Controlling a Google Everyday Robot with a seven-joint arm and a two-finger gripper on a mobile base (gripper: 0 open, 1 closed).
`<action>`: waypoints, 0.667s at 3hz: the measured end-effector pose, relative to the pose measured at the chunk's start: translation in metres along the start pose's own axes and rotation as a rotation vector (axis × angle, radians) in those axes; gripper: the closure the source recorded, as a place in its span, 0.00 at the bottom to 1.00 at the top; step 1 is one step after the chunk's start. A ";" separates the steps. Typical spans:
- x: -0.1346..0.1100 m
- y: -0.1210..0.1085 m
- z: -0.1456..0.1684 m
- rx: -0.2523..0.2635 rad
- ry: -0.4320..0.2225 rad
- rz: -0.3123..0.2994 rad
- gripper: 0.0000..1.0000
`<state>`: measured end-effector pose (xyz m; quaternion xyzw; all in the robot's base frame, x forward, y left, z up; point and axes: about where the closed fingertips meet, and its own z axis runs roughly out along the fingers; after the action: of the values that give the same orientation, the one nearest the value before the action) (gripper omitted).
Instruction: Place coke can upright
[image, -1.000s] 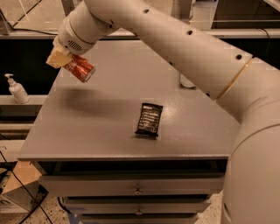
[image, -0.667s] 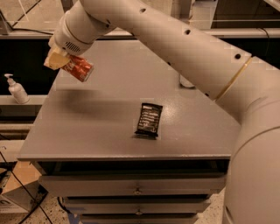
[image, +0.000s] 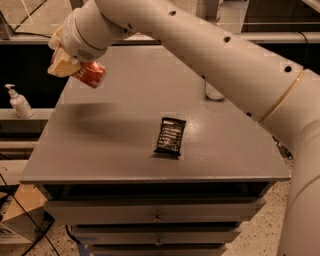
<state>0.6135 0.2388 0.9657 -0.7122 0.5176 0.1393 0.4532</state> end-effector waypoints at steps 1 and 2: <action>-0.002 -0.003 -0.009 0.029 -0.059 -0.043 1.00; -0.001 -0.005 -0.015 0.020 -0.115 -0.111 1.00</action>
Offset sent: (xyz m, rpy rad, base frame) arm 0.0033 -0.0240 0.0164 0.1005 -0.1669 0.2001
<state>0.6139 0.2279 0.9770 -0.7259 0.4519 0.1495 0.4965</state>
